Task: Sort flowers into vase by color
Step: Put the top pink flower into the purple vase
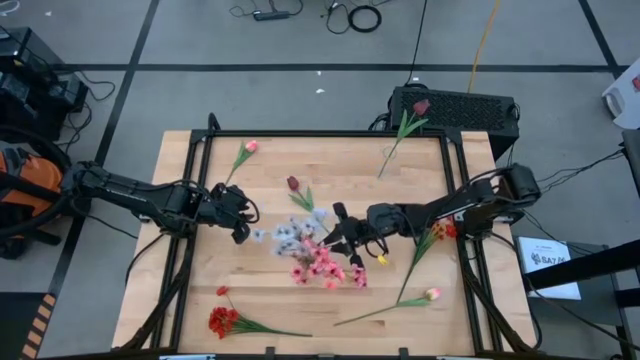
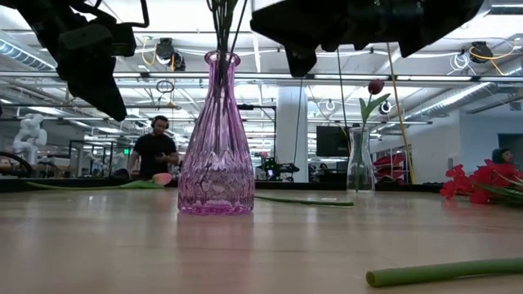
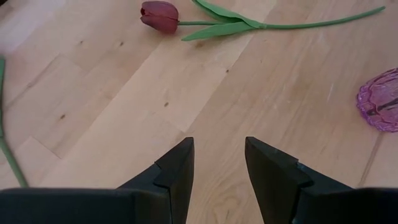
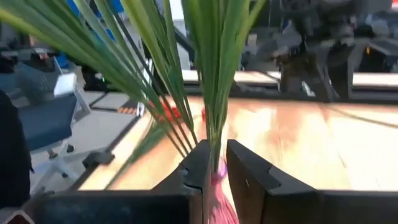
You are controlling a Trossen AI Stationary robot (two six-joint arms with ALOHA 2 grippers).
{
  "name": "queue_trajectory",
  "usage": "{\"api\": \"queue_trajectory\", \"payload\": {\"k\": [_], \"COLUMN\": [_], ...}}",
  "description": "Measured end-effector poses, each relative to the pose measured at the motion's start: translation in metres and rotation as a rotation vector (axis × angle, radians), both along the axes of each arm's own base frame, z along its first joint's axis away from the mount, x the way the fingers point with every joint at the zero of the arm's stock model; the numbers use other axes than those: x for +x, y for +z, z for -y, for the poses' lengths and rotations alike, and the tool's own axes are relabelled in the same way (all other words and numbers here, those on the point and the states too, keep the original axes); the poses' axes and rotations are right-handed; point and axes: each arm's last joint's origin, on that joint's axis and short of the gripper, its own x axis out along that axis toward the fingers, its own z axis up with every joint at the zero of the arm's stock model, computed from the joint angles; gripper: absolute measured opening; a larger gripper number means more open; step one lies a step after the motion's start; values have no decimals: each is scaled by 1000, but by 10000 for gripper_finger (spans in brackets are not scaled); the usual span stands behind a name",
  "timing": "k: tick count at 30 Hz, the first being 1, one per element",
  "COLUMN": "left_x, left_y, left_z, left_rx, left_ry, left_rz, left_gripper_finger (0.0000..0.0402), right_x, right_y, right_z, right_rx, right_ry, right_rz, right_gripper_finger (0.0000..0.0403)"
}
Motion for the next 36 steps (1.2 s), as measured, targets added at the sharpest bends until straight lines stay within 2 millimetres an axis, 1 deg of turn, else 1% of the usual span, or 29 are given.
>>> {"api": "queue_trajectory", "payload": {"k": [6,15,19,23,30,34,36], "left_x": [0,0,-1,-2,-2,-2,-2], "left_y": [0,0,-1,-1,-1,-1,-1], "left_z": [0,0,0,0,0,0,-1], "left_rx": [3,3,-1,0,-3,-2,-3], "left_ry": [1,1,-2,-2,-4,-2,31], "left_rz": [1,0,-15,-26,-27,-25,-15], "left_gripper_finger": [150,150,150,150,150,150,150], "right_x": [-6,-11,-17,-27,-49,-66,-77], "right_y": [-2,0,0,4,16,18,18], "right_z": [7,21,31,40,46,51,53], "right_rx": [-5,-11,67,121,133,177,246], "right_ry": [-23,-72,-152,-223,-273,-439,-561], "right_rz": [-99,-174,-256,-342,-441,-539,-603], "right_gripper_finger": [45,45,45,45,45,45,45]}}
